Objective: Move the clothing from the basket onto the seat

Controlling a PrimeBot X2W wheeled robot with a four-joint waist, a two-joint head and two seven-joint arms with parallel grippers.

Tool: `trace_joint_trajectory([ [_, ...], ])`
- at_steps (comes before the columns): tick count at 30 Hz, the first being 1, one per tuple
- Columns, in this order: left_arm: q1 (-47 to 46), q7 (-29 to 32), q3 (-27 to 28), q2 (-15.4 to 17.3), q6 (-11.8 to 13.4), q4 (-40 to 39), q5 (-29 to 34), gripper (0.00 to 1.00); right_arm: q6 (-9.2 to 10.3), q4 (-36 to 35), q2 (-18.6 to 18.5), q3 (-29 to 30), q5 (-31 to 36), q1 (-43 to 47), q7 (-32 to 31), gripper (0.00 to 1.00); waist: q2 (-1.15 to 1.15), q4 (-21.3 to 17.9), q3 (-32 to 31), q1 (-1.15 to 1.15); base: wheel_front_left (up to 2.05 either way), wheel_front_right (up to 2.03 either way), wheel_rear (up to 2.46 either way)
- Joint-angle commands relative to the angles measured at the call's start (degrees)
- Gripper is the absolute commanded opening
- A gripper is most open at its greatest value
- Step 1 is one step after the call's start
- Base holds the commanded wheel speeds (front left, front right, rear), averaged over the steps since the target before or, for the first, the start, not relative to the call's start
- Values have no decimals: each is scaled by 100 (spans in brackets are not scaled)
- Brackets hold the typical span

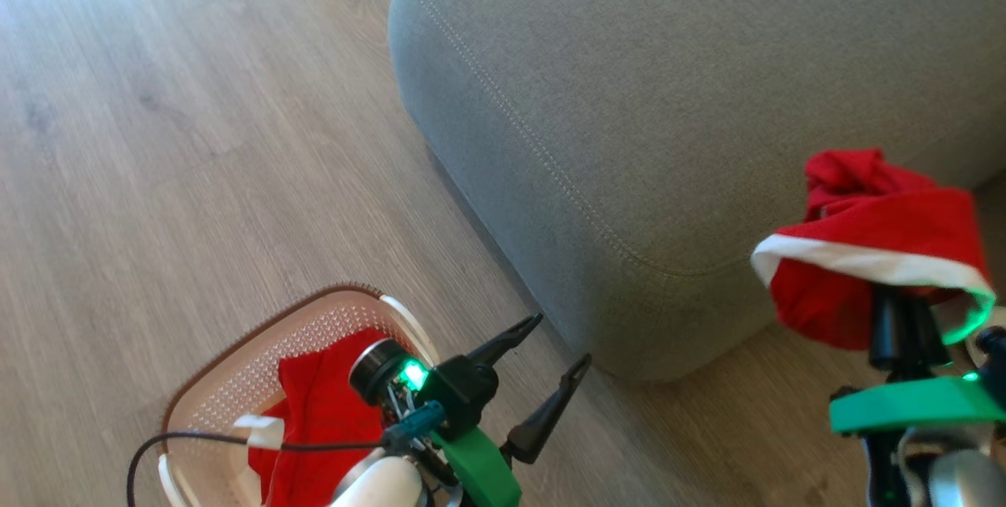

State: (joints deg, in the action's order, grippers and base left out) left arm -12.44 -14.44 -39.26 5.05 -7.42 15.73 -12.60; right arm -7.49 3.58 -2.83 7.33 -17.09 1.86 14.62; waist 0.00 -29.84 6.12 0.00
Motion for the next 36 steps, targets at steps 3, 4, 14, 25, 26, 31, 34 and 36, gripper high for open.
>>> trace_joint_trajectory([
  [3,-141,-56,268,55,-7,-206,36,100,0,-154,-56,61,16,-645,38,0,0,-39,98,0,0,0,0],
  [4,-129,-56,301,81,-7,-220,69,100,0,-106,-96,58,20,-818,38,0,0,-49,183,0,0,0,0],
  [14,-617,-56,-134,686,-7,-430,235,100,0,516,-460,353,-395,-2529,38,0,0,460,1403,0,0,0,0],
  [25,-1108,-56,-323,1256,-7,-640,166,100,0,2178,-989,416,-986,-4704,38,0,0,766,2401,0,0,0,0],
  [26,-1140,-56,-327,1298,-7,-655,162,100,0,2369,-1039,431,-1055,-4918,38,0,0,791,2465,0,0,0,0],
  [31,-1270,-56,-365,1416,-7,-729,163,100,0,3586,-1373,436,-1406,-5842,-15,0,0,944,2748,0,0,0,0],
  [34,-1346,-56,-355,1435,-7,-767,161,100,0,4480,-1595,323,-1422,-6339,-170,0,0,1063,2911,0,0,0,0],
  [36,-1380,-56,-353,1439,-7,-783,163,100,0,4878,-1669,258,-1419,-6510,-242,0,0,1116,2978,0,0,0,0],
])
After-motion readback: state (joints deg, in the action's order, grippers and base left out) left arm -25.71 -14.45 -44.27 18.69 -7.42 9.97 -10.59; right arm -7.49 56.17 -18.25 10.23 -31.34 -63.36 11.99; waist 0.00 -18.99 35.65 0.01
